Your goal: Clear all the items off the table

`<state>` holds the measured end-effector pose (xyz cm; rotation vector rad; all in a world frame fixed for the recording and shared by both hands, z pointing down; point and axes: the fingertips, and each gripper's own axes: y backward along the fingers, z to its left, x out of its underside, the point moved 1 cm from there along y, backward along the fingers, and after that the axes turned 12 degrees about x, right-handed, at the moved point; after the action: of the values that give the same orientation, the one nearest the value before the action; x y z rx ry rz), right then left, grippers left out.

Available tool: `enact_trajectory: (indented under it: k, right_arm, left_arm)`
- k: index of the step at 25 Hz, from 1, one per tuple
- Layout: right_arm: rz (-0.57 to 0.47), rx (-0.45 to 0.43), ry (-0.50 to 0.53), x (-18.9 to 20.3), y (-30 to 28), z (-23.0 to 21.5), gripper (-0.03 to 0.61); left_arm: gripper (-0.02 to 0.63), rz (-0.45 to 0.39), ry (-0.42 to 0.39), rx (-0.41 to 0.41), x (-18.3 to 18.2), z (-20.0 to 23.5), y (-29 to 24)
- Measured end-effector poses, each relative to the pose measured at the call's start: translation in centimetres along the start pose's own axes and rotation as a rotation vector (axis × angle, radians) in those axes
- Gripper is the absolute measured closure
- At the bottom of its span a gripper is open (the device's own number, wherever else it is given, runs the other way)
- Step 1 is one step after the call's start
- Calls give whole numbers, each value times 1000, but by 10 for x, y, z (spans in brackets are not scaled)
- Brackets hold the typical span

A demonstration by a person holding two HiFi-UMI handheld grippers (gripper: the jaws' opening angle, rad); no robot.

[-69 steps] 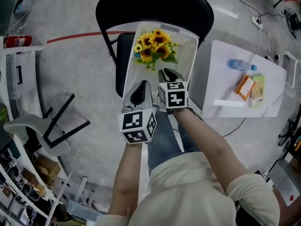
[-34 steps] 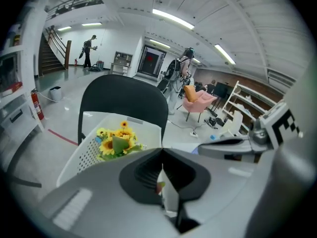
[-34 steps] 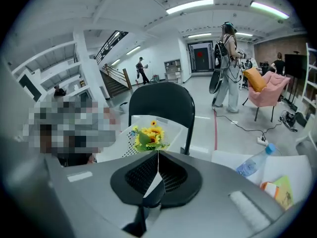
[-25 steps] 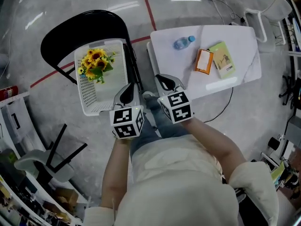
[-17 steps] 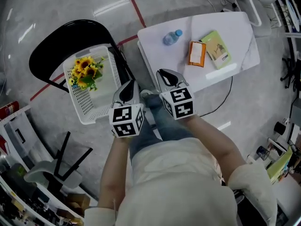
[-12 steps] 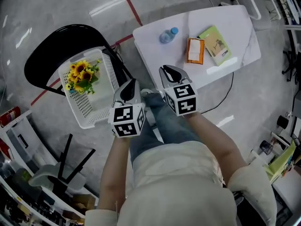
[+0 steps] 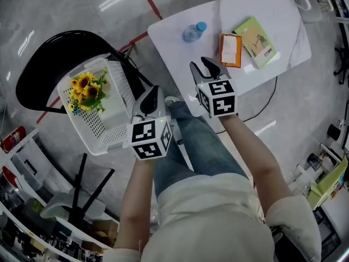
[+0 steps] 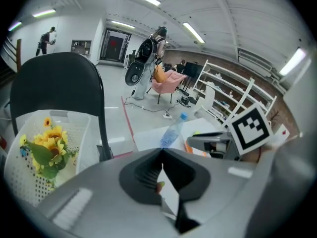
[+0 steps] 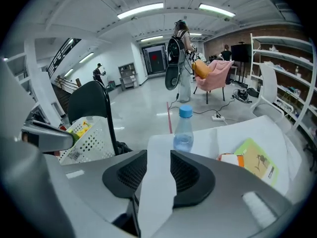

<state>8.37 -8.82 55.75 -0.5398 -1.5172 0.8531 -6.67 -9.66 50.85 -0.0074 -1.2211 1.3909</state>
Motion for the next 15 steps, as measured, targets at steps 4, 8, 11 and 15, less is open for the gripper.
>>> enact_trajectory:
  k: [4,8,11,15]
  right_arm:
    - [16,16,2,8,-26,-8,394]
    - [23,21,-10,12,-56,-15,336]
    - [25,48,6,15,-78,-20,292]
    - [32,77,23,20,-106,-27,233]
  left_arm:
    - [604,10,14,4,9,3,-11]
    - [603,17,24,6,17,6,-21]
    - [603,15,33,4,21,8,-23]
    - [603,9,50,-3,25,13,-26]
